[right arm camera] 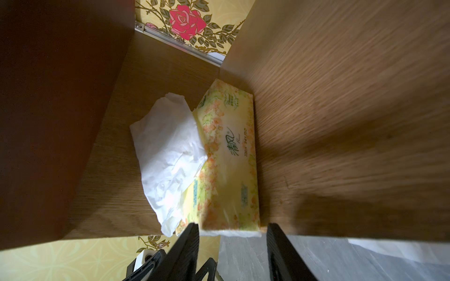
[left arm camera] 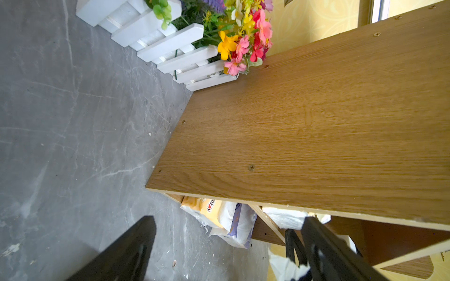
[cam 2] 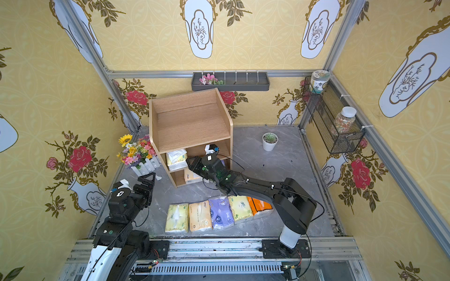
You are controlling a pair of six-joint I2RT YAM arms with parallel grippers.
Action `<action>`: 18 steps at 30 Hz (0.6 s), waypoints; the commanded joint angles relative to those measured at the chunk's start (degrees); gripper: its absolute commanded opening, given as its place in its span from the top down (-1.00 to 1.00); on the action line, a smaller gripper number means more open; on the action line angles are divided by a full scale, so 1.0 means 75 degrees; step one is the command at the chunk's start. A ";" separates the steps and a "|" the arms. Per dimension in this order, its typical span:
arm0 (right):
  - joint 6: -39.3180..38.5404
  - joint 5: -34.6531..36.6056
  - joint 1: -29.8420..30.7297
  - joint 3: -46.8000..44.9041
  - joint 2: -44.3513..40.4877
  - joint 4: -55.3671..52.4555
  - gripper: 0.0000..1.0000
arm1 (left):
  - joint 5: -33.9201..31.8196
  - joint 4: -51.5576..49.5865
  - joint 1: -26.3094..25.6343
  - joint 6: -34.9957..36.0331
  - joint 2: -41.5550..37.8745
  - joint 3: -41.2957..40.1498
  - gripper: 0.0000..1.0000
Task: Remove the tissue boxes from the shelf
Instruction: Pick up a box of tissues from the shelf.
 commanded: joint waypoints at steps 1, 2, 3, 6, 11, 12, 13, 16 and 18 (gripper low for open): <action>0.0084 -0.0244 -0.0040 0.0082 0.0160 0.0641 0.01 | 0.0084 0.0105 0.0005 0.0072 0.0020 0.0007 -0.98; 0.0084 -0.0308 -0.0062 0.0124 0.0234 0.0682 0.01 | 0.0084 0.0127 0.0002 0.0073 0.0020 0.0001 -0.98; 0.0084 -0.0363 -0.0070 0.0170 0.0312 0.0682 0.01 | 0.0094 0.0145 -0.0001 0.0070 0.0020 -0.0004 -0.98; 0.0096 -0.0550 -0.0108 0.0285 0.0520 0.0802 0.01 | 0.0116 0.0174 -0.0001 0.0076 0.0056 -0.0019 -0.98; 0.0125 -0.0699 -0.0142 0.0392 0.0748 0.0914 0.04 | 0.0142 0.0169 0.0007 0.0076 0.0051 -0.0015 -0.98; 0.0137 -0.0719 -0.0150 0.0389 0.0772 0.0964 0.04 | 0.0143 0.0160 0.0002 0.0078 0.0045 -0.0009 -0.98; 0.0137 -0.0733 -0.0158 0.0377 0.0784 0.1000 0.05 | 0.0138 0.0153 0.0000 0.0072 0.0033 -0.0005 -0.98; 0.0100 -0.0759 -0.0178 0.0398 0.0756 0.1112 0.04 | 0.0131 0.0114 0.0001 0.0085 0.0021 -0.0004 -0.98; 0.0039 -0.0781 -0.0210 0.0477 0.0761 0.1086 0.04 | 0.0139 0.0111 0.0003 0.0073 0.0018 -0.0016 -0.98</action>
